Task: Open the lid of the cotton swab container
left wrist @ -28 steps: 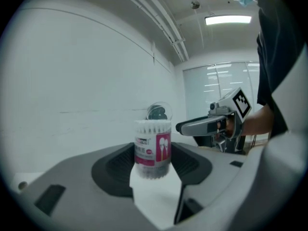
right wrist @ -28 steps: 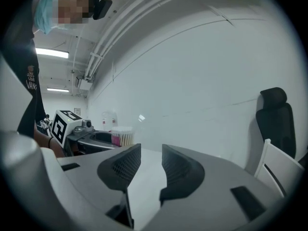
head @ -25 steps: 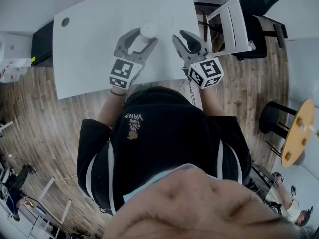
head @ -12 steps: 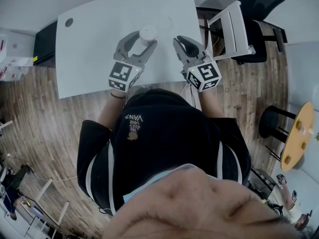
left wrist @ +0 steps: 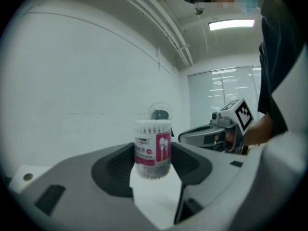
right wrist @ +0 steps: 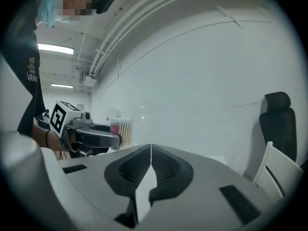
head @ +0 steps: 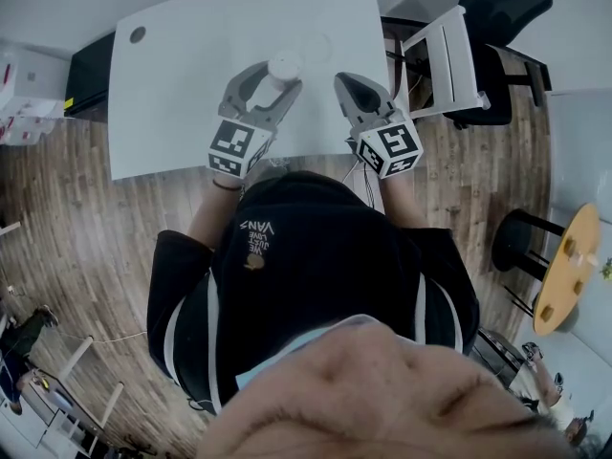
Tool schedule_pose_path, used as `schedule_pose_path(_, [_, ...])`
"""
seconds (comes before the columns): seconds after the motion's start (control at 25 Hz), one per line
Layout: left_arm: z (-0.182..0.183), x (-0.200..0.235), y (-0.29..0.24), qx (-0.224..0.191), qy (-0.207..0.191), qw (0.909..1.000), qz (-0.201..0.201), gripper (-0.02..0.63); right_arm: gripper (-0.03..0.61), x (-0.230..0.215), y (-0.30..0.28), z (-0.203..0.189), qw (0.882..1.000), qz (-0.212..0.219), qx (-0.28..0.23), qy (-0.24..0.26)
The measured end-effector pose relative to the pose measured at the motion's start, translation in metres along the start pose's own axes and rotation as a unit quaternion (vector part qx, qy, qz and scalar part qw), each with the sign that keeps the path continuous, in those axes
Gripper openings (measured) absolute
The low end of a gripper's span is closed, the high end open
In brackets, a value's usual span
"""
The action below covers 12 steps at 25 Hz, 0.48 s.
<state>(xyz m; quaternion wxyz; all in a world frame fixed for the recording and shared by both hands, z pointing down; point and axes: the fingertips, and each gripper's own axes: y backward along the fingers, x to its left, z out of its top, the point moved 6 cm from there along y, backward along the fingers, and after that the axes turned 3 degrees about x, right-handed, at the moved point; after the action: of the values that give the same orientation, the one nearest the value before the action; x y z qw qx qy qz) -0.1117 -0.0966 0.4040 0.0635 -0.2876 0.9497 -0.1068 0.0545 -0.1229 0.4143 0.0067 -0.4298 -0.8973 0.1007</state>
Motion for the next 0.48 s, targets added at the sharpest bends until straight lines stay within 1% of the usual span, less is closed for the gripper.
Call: schedule_pose_path(0.48, [-0.008, -0.01, 0.015, 0.004, 0.007, 0.9999, 0.007, 0.242, 0.012, 0.011, 0.008, -0.007, 1.0, 0.001, 0.014, 0.005])
